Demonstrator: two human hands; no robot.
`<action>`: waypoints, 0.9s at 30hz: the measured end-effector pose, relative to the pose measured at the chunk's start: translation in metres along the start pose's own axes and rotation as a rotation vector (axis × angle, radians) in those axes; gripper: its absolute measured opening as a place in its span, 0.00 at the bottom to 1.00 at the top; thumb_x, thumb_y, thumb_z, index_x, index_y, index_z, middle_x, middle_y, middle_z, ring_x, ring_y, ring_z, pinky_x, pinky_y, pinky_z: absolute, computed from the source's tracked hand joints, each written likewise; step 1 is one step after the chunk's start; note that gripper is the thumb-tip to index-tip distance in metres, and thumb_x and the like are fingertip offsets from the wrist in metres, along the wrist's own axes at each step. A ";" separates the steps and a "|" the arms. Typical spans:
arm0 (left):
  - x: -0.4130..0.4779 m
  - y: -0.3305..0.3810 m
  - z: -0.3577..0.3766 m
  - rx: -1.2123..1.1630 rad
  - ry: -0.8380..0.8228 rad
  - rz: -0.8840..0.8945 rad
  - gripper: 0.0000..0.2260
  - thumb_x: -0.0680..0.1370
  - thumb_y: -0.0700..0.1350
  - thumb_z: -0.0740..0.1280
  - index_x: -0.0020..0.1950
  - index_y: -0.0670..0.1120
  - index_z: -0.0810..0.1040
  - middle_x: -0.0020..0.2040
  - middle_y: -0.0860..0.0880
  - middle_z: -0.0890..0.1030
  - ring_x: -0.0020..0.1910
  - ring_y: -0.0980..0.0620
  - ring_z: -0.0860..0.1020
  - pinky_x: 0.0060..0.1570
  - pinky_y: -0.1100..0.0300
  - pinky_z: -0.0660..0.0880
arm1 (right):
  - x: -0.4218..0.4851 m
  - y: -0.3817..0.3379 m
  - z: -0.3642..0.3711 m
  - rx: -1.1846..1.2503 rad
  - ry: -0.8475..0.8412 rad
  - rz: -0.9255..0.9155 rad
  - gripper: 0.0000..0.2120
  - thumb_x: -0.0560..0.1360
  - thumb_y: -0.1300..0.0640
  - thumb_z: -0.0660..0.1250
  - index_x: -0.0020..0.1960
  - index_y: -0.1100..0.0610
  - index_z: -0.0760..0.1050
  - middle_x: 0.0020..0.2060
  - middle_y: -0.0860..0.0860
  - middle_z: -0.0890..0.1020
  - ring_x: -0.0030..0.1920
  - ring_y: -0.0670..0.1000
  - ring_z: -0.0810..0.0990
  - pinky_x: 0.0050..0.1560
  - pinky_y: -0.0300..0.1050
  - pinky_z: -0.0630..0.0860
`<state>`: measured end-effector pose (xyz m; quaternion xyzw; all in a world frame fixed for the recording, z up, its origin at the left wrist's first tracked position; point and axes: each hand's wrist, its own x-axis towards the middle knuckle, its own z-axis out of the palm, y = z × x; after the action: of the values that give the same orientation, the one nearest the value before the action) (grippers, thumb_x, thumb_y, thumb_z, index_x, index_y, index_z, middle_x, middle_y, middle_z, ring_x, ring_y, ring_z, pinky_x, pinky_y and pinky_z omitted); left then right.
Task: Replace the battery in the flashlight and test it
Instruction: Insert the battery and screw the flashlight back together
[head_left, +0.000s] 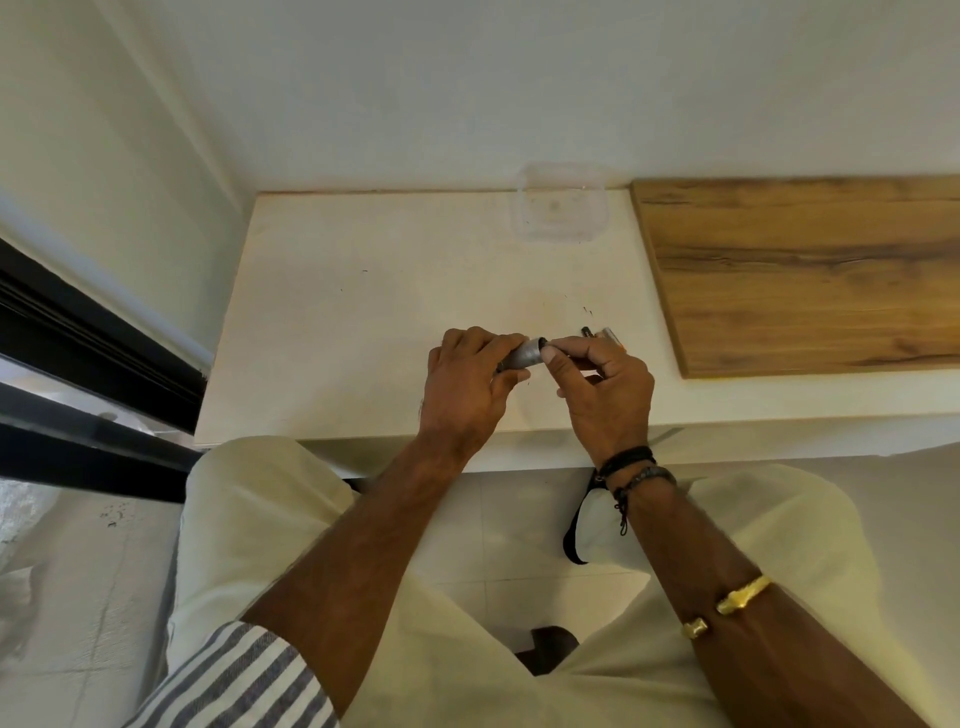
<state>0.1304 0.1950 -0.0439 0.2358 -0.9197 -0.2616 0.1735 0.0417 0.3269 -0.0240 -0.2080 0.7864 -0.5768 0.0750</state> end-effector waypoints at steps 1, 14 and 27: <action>0.000 0.000 0.000 0.000 -0.002 -0.003 0.15 0.79 0.51 0.67 0.64 0.50 0.77 0.55 0.48 0.80 0.56 0.46 0.73 0.55 0.50 0.71 | 0.000 0.001 0.001 -0.013 -0.002 -0.005 0.07 0.76 0.57 0.74 0.52 0.59 0.85 0.45 0.52 0.87 0.47 0.53 0.85 0.43 0.59 0.84; -0.002 -0.006 0.000 -0.038 -0.061 -0.054 0.15 0.79 0.50 0.67 0.66 0.52 0.77 0.55 0.49 0.79 0.57 0.48 0.71 0.57 0.52 0.70 | 0.055 0.053 -0.023 -0.561 -0.041 0.106 0.16 0.76 0.55 0.72 0.63 0.47 0.81 0.55 0.54 0.80 0.50 0.55 0.82 0.53 0.49 0.80; -0.004 -0.012 0.002 -0.032 -0.068 -0.048 0.15 0.79 0.49 0.67 0.66 0.52 0.77 0.53 0.50 0.78 0.55 0.49 0.70 0.56 0.53 0.70 | 0.059 0.051 -0.009 -0.656 -0.121 0.009 0.11 0.76 0.56 0.71 0.59 0.52 0.81 0.58 0.53 0.76 0.53 0.56 0.80 0.49 0.47 0.78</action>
<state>0.1370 0.1889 -0.0530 0.2458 -0.9149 -0.2882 0.1396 -0.0267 0.3226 -0.0617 -0.2515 0.9252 -0.2791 0.0533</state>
